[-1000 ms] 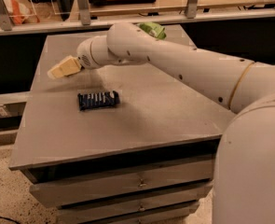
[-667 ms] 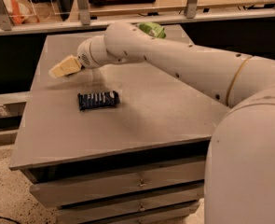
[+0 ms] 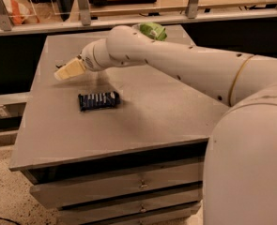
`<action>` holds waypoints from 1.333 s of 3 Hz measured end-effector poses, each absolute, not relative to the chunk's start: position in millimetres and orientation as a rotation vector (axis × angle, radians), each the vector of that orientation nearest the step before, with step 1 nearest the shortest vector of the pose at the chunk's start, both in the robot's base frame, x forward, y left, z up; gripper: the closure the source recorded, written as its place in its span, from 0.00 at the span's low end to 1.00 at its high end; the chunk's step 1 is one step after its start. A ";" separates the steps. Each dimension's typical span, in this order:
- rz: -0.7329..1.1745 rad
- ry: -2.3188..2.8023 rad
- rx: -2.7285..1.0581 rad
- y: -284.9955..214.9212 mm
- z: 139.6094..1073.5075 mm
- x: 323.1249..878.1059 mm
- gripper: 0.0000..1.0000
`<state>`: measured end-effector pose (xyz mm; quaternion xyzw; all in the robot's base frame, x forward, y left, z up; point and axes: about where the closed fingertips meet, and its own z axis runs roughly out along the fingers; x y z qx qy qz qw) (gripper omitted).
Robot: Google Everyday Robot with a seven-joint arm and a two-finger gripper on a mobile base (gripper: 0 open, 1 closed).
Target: Pick rxbar chocolate
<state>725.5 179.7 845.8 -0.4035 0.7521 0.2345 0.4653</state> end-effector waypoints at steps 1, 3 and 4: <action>0.572 1.820 -1.036 181.3 839.7 725.3 0.17; 0.550 1.774 -1.118 183.7 838.1 722.7 0.64; 0.561 1.715 -1.139 185.1 846.4 721.9 0.88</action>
Offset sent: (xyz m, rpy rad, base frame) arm -0.0012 0.0023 -0.0095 -0.0560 -0.0722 0.1037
